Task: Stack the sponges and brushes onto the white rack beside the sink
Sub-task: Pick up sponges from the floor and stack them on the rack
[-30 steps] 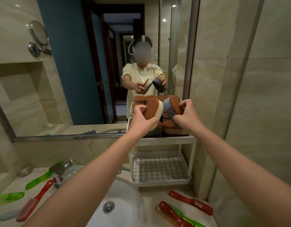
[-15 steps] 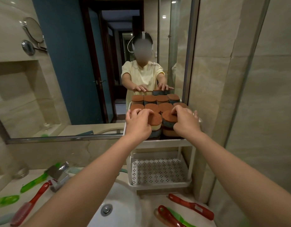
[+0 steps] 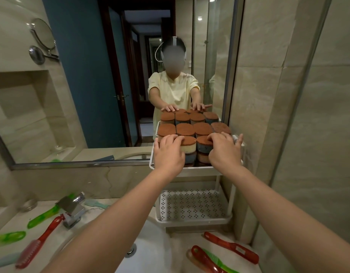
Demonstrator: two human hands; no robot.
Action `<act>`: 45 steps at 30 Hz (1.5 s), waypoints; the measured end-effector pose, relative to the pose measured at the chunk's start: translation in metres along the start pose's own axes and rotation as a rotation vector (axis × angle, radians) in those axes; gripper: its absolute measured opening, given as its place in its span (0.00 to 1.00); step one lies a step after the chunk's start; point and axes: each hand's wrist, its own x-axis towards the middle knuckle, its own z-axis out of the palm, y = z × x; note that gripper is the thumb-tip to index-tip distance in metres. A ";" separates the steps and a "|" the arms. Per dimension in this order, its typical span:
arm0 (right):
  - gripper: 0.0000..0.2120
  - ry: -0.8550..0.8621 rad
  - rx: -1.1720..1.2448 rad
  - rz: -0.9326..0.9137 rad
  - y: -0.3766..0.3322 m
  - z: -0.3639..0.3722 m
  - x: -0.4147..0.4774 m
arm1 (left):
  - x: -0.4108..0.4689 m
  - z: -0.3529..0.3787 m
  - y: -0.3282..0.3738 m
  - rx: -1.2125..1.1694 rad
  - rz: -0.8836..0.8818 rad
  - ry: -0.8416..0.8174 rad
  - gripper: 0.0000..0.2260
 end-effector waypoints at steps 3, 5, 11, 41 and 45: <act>0.24 0.080 0.100 -0.043 -0.011 -0.004 -0.003 | -0.006 -0.004 -0.001 -0.067 -0.022 0.028 0.25; 0.24 0.153 0.242 -0.100 -0.024 -0.007 -0.006 | -0.012 -0.011 -0.004 -0.134 -0.023 0.120 0.24; 0.25 0.189 0.526 -0.244 -0.087 -0.007 -0.020 | -0.042 -0.040 -0.030 -0.548 -0.150 0.290 0.18; 0.25 -0.989 0.969 -0.820 -0.430 0.102 -0.356 | -0.476 -0.207 -0.204 -0.199 -1.203 0.950 0.18; 0.25 -1.087 0.952 -0.959 -0.459 0.091 -0.421 | -0.542 -0.225 -0.193 -0.095 -1.308 1.017 0.19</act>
